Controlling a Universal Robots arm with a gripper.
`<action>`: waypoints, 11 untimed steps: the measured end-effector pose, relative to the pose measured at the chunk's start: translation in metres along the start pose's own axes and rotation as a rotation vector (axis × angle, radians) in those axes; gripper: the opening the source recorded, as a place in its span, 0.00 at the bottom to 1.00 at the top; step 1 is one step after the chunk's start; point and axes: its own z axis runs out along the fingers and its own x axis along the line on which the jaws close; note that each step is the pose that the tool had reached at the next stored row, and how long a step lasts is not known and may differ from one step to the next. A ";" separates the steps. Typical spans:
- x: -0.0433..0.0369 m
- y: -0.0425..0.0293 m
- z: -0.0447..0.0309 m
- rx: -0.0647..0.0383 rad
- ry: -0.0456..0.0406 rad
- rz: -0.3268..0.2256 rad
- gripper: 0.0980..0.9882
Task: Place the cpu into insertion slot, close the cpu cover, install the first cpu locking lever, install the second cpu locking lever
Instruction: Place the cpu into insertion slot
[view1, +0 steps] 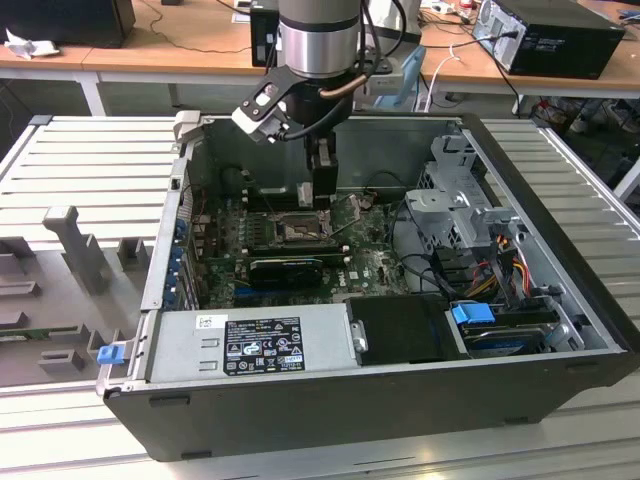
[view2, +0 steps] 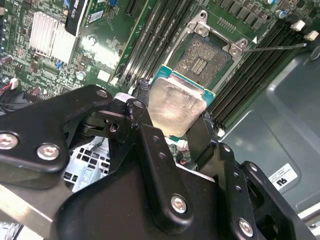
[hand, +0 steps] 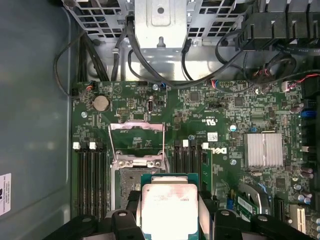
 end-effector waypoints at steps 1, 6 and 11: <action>0.0000 -0.0001 0.0007 0.001 0.0001 0.000 0.50; 0.0000 -0.0002 0.0024 0.003 0.0003 -0.003 0.50; 0.0000 -0.0002 0.0038 0.003 -0.0018 -0.005 0.50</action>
